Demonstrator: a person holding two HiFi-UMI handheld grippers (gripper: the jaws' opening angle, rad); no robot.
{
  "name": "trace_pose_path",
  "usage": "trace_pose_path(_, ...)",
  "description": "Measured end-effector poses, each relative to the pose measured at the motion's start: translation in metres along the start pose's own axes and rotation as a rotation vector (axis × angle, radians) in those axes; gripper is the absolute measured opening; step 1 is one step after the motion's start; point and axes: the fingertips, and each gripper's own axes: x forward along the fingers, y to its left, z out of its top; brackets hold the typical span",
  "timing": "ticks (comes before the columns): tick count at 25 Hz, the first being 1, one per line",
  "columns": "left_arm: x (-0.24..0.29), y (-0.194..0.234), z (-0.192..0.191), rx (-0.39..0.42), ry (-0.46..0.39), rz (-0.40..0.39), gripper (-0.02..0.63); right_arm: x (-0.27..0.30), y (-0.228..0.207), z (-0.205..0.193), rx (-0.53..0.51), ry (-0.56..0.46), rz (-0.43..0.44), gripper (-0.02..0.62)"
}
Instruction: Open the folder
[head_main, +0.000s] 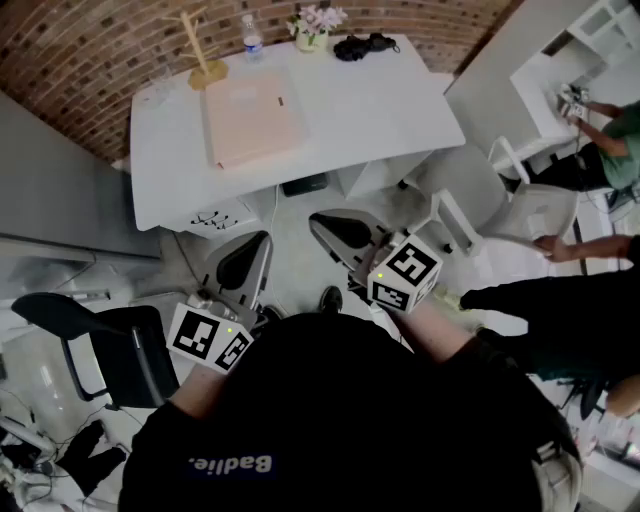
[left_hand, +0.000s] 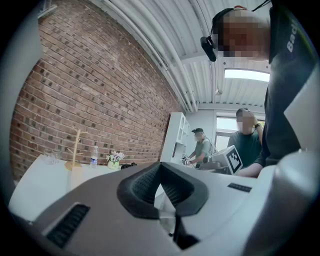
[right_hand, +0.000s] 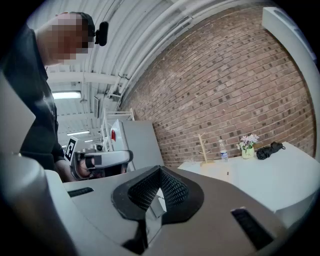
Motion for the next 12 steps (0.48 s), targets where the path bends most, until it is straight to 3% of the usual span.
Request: trace_pose_path(12,0.015,-0.010,-0.002,0.008,-0.005,0.027,0.002,-0.012,-0.014,0.002,-0.005,0.007,0.025,0.029)
